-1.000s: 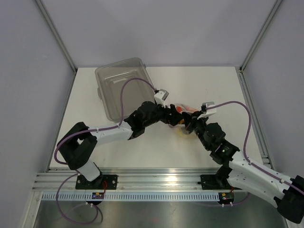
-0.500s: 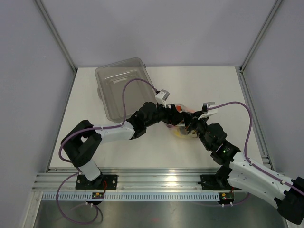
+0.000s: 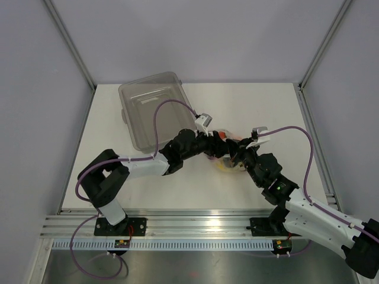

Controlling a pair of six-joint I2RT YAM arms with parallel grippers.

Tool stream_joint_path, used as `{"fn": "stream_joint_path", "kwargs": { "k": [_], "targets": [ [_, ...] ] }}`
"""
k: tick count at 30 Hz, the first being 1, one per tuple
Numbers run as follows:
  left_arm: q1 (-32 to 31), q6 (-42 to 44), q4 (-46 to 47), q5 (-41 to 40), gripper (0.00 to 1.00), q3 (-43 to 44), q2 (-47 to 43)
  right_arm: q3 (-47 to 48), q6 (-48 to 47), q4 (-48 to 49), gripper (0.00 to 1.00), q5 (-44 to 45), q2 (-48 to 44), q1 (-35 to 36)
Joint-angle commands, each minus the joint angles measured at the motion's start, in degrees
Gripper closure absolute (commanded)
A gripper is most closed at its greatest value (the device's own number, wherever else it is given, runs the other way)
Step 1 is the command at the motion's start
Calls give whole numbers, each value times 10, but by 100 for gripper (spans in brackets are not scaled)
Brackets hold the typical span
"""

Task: Open the zip-top bag and remove the fake food
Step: Pick up the fake vegetable from the zipper food storage bag.

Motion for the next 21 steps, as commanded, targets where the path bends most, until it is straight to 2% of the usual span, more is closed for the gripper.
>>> {"fn": "stream_joint_path", "kwargs": {
  "k": [1, 8, 13, 14, 15, 18, 21],
  "targets": [
    [-13, 7, 25, 0, 32, 10, 4, 7, -3, 38, 95, -6, -1, -1],
    [-19, 15, 2, -12, 50, 21, 7, 5, -2, 38, 96, 0, -4, -1],
    [-19, 17, -12, -27, 51, 20, 3, 4, 0, 38, 96, 3, -4, -1],
    [-19, 17, -15, -41, 48, 20, 1, 4, 0, 38, 96, 2, -4, -1],
    [-19, 16, -17, -49, 36, 16, -3, 4, 0, 39, 96, 2, -4, -1],
    [-19, 12, -10, -62, 14, 5, -8, 3, 0, 40, 96, 1, -3, -1],
    [-19, 4, 19, -65, 10, -6, -9, 3, 1, 43, 97, -2, -2, -1]
  ]
}}
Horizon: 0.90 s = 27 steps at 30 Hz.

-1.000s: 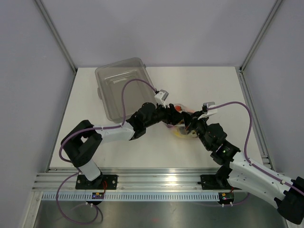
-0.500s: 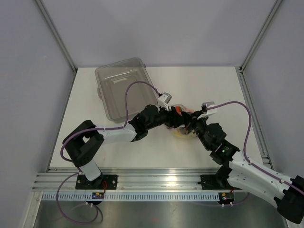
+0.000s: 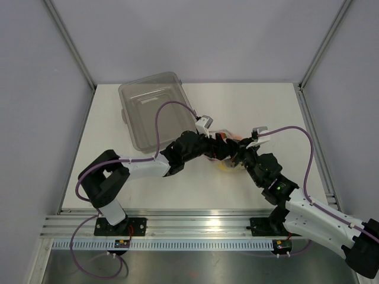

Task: Open the zip-top bag and remove the fake food
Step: Pick up the fake vegetable from the zipper food storage bag.

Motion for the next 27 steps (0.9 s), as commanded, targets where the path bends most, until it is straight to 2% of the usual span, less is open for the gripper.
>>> {"fn": "stream_joint_path", "kwargs": {
  "k": [1, 8, 18, 27],
  "targets": [
    [-3, -2, 55, -27, 10, -9, -8, 3, 2, 44, 97, -5, 0, -1],
    [-5, -16, 81, -34, 11, -8, 3, 2, 4, 53, 98, -15, 11, -1],
    [-26, 13, 57, -39, 11, 15, 5, -4, 1, 65, 98, -30, 8, -1],
    [-27, 12, 91, -61, 36, -15, -14, -5, 6, 64, 98, -28, 4, -1]
  ]
}}
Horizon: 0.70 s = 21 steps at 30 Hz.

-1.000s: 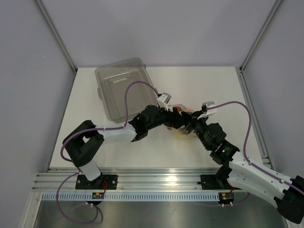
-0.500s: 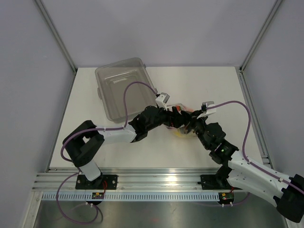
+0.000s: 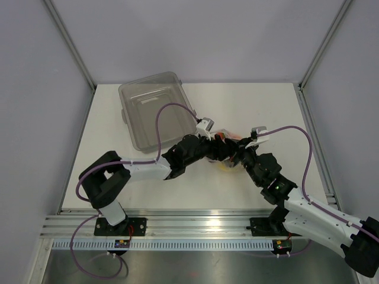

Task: Open the zip-top bag and remove the fake food
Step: Pick up the fake vegetable from the zipper food storage bag.

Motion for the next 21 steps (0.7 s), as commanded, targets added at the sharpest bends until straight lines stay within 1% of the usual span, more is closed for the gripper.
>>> {"fn": "stream_joint_path", "kwargs": {
  "k": [1, 6, 8, 9, 10, 13, 17, 21],
  "targets": [
    [-4, 13, 74, -43, 36, -14, -18, 1, 5, 38, 98, -16, -8, 1],
    [-2, 26, 112, -75, 42, -49, -46, 1, 4, 38, 98, -16, -5, 1],
    [-1, 25, 112, -79, 41, -51, -48, 0, 5, 38, 98, -14, -9, 1],
    [-1, 25, 110, -83, 38, -52, -48, -1, 5, 38, 98, -13, -10, 1],
    [-1, 22, 109, -85, 25, -50, -46, -2, 5, 39, 98, -13, -12, 1],
    [-1, 19, 116, -75, 11, -48, -39, -1, 6, 40, 98, -14, -11, 1],
    [-1, 15, 154, -66, 7, -57, -31, -1, 6, 41, 98, -15, -9, 1],
    [-2, 12, 181, -56, 7, -58, -18, -2, 5, 43, 98, -16, -9, 1]
  ]
}}
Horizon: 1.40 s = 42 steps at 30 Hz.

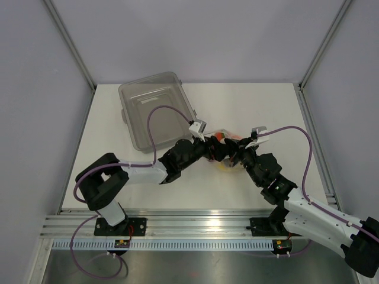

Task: Open the zip-top bag and remove the fake food
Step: Pick up the fake vegetable from the zipper food storage bag.

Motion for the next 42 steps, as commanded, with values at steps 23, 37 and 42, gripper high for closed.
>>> {"fn": "stream_joint_path", "kwargs": {
  "k": [23, 37, 42],
  "targets": [
    [-12, 30, 113, -30, 46, 1, 12, -1, 6, 47, 98, -9, 1, 1],
    [-12, 44, 70, -44, 56, -6, -19, 6, 36, 22, 100, 101, 5, 1],
    [-12, 48, 72, -50, 56, -25, -52, 4, 46, 17, 100, 129, 7, 1]
  ]
}}
